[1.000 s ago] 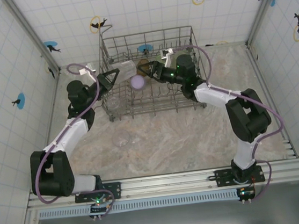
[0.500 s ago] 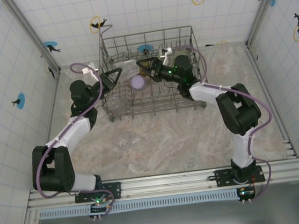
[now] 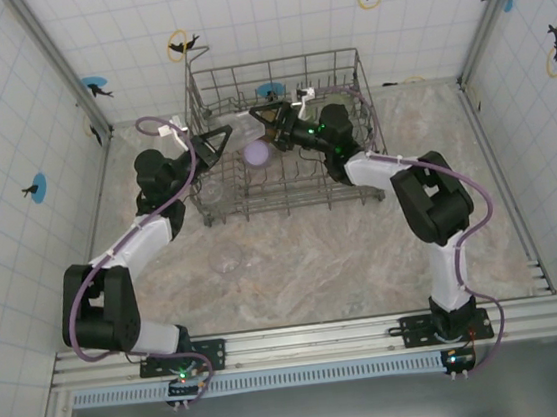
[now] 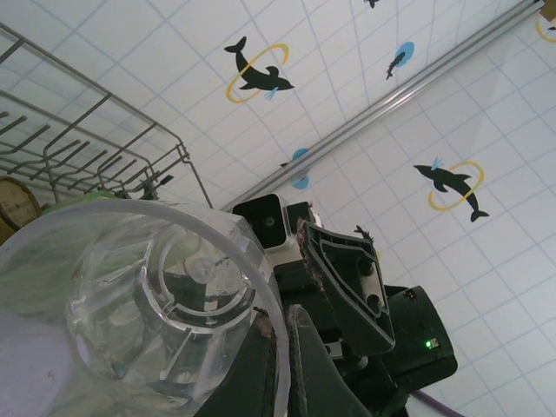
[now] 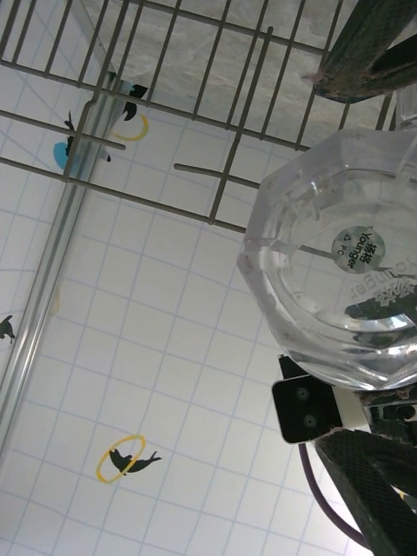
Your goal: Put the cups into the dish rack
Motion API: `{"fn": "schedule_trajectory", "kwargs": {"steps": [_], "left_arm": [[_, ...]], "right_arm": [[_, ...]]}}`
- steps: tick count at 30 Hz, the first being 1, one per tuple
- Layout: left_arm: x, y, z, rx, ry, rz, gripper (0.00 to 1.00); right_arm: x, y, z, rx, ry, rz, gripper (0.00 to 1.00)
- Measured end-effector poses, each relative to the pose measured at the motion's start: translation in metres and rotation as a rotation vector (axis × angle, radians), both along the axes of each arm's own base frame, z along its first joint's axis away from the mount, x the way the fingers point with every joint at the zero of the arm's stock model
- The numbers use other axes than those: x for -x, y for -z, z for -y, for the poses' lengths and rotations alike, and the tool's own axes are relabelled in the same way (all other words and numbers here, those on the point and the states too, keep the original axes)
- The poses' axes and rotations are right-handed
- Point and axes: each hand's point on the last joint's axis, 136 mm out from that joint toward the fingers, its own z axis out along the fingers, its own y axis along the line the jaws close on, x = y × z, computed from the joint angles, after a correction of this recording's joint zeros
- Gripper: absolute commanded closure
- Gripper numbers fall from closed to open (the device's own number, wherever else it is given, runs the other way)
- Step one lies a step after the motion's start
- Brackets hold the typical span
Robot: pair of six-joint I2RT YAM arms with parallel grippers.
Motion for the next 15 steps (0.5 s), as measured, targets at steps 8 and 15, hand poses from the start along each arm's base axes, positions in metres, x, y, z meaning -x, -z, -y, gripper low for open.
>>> {"fn": "schedule_trajectory", "kwargs": {"steps": [8,15], "left_arm": [[0.0,-0.002,0.003,0.021,0.01,0.007,1.0],[0.002,-0.006,0.003,0.027,0.017,0.029,1.0]], "right_arm": [[0.005,-0.008,-0.012,-0.029,-0.033,-0.007,0.13],[0.003,-0.01,-0.012,-0.071,-0.034,-0.021,0.32]]}}
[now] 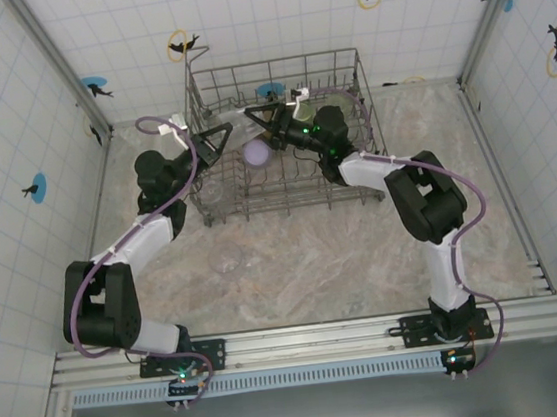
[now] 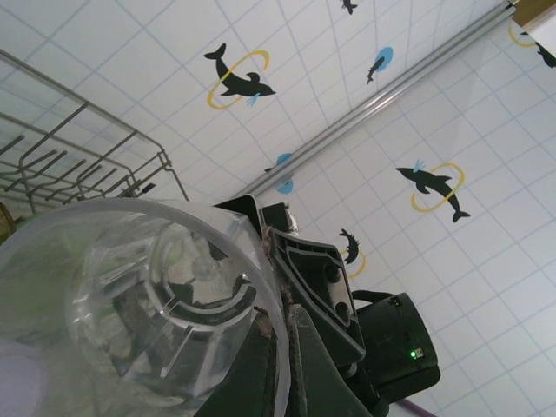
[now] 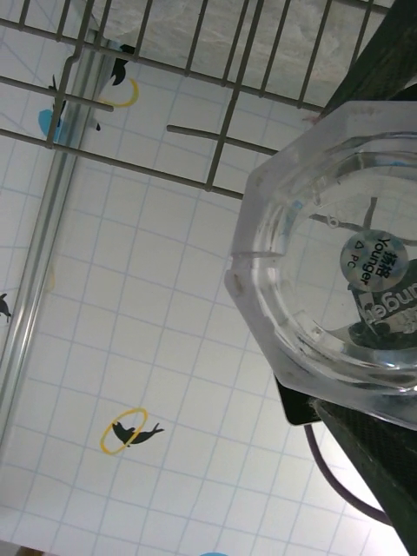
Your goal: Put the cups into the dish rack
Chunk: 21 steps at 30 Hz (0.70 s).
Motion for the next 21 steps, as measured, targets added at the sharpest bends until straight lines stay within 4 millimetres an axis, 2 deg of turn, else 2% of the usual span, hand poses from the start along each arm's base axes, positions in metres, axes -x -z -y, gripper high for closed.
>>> {"fn": "schedule_trajectory", "kwargs": {"steps": [4,6,8,13,17,21], "left_arm": [[0.001,0.003,0.0,-0.001,0.0,-0.005,1.0],[0.001,0.003,0.0,-0.001,0.001,-0.006,0.85],[0.001,0.004,0.001,-0.004,0.006,-0.008,0.76],[0.001,0.005,0.003,-0.048,0.015,-0.019,0.42],[-0.001,0.005,0.002,-0.101,-0.003,-0.027,0.26],[0.001,0.001,-0.002,-0.155,-0.029,-0.018,0.15]], "right_arm": [[-0.001,0.001,0.0,-0.014,-0.004,-0.016,0.4],[-0.001,0.001,0.0,-0.013,-0.003,-0.016,0.41],[0.0,0.002,0.0,-0.005,-0.004,-0.002,0.44],[0.0,0.013,-0.004,0.056,-0.005,0.019,0.47],[-0.003,0.016,-0.008,0.114,-0.006,0.048,0.48],[-0.005,0.015,-0.009,0.153,0.001,0.089,0.48]]}}
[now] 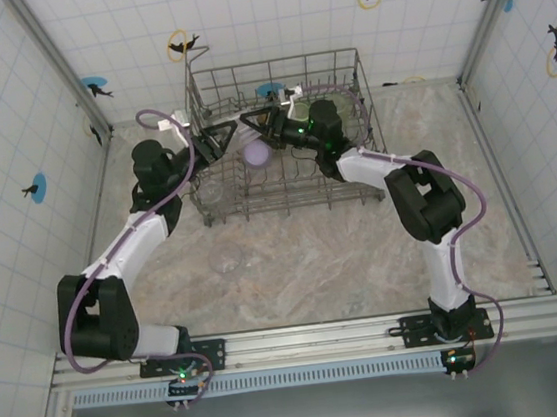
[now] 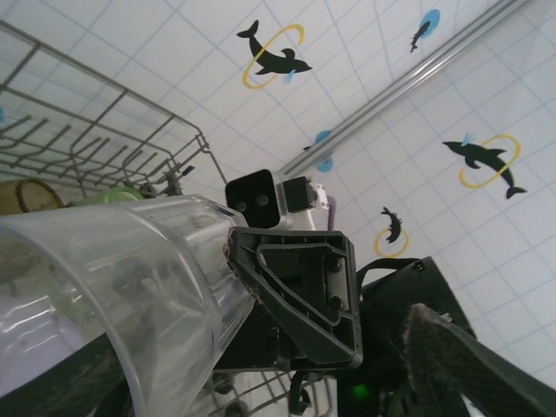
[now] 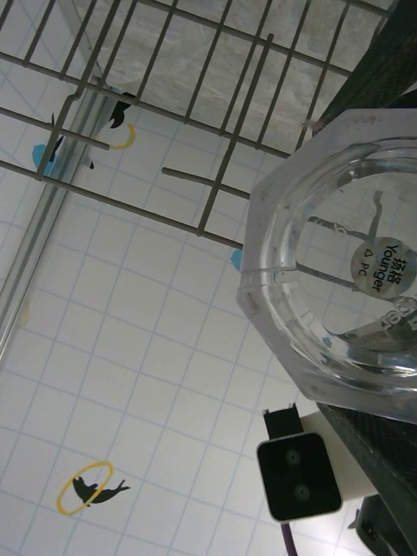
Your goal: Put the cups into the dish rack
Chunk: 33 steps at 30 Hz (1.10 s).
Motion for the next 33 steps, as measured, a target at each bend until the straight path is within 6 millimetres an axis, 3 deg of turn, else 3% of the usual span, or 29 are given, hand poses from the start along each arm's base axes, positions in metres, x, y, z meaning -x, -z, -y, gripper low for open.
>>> {"fn": "schedule_trajectory", "kwargs": {"steps": [5,10,15,23,29,33], "left_arm": [[-0.003,0.004,-0.004,-0.08,-0.031,-0.012,0.03],[-0.007,0.009,-0.012,-0.161,-0.082,-0.02,0.03],[-0.011,-0.002,-0.022,-0.231,-0.143,0.01,0.03],[-0.015,-0.021,-0.056,-0.319,-0.288,0.041,0.03],[-0.025,-0.013,-0.086,-0.405,-0.416,0.0,0.03],[-0.03,-0.004,-0.107,-0.441,-0.494,-0.047,0.03]], "right_arm": [[0.0,0.006,0.0,0.059,0.008,0.03,0.49],[-0.005,0.011,0.0,0.112,0.015,0.053,0.49],[-0.011,0.001,-0.002,0.169,0.024,0.11,0.49],[-0.02,-0.02,-0.007,0.325,0.048,0.283,0.49],[-0.015,-0.031,-0.018,0.45,0.029,0.456,0.49],[-0.011,-0.027,-0.027,0.519,-0.014,0.548,0.5]]}}
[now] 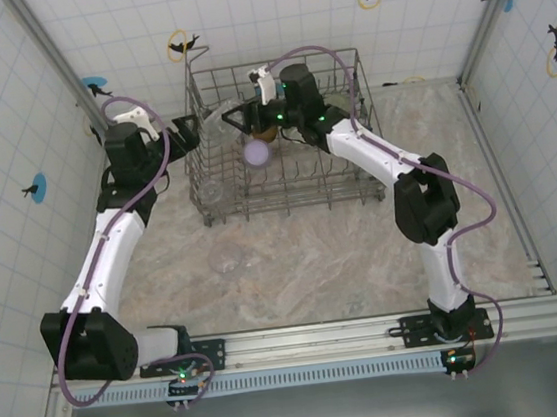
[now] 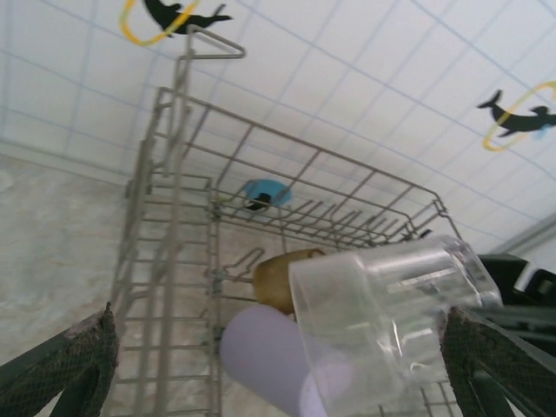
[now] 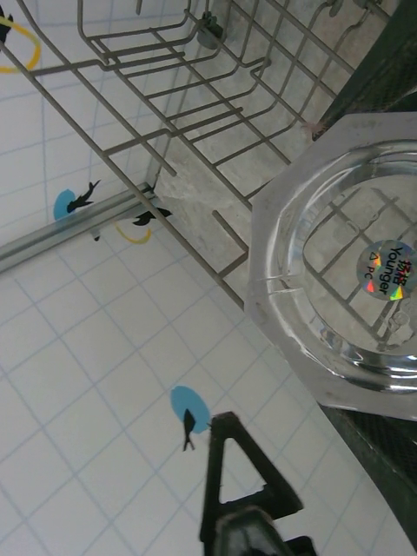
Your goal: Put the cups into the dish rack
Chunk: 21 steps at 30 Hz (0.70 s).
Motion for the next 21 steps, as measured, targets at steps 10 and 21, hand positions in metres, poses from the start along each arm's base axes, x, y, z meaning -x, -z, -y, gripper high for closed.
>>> {"fn": "schedule_trajectory", "kwargs": {"steps": [10,21], "left_arm": [[-0.015,0.023,-0.037,-0.053,-0.155,-0.056,0.03],[-0.024,0.045,-0.057,-0.16,-0.228,-0.092,0.03]], "right_arm": [[0.001,0.052,-0.001,0.185,-0.074,0.083,0.51],[-0.006,0.053,-0.006,0.277,-0.103,0.269,0.52]]}}
